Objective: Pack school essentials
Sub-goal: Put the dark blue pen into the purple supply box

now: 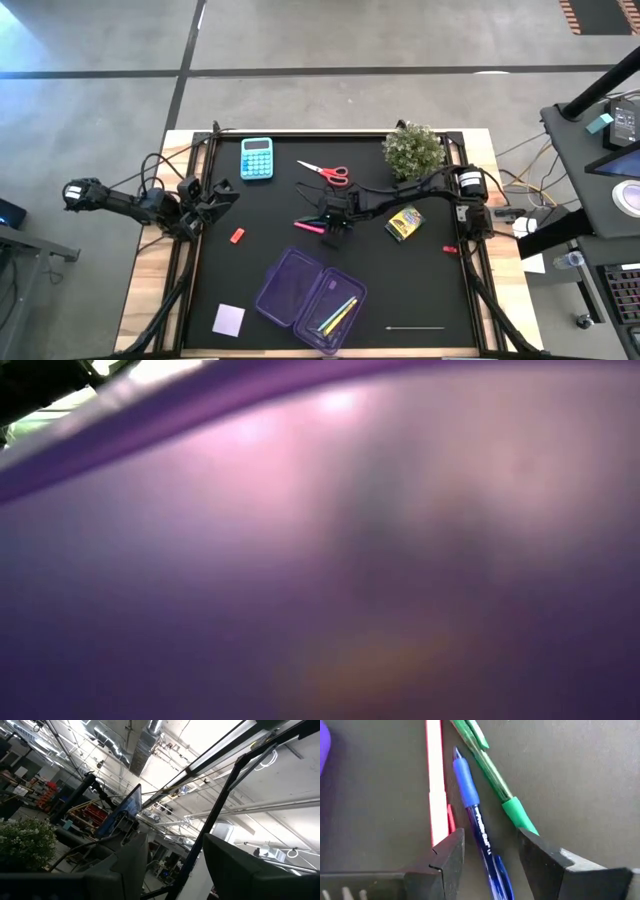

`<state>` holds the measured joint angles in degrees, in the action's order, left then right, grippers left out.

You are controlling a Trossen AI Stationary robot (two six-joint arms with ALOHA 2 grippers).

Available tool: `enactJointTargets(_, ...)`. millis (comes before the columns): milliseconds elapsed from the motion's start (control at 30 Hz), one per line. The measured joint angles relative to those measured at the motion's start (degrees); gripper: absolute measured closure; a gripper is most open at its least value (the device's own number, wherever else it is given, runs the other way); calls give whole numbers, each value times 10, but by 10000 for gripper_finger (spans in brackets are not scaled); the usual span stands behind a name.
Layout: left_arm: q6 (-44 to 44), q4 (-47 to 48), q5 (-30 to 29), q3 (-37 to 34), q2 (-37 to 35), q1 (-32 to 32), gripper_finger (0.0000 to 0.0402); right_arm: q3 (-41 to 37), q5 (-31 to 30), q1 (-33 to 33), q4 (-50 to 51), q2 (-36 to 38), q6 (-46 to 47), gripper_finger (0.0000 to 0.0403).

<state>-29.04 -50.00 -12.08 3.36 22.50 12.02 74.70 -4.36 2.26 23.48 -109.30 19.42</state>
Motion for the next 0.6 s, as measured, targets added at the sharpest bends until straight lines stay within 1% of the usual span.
enactJointTargets(233,0,0,0,0,0,0,226,-20,-2,0,-2,1,-5,255)
enactJointTargets(367,0,0,0,0,0,0,226,-29,-3,0,-6,2,-5,278)
enactJointTargets(433,0,0,0,0,0,0,226,-32,-3,0,-6,3,-5,299)
enactJointTargets(600,-1,0,0,0,0,0,226,-33,-2,0,-2,3,-15,376)
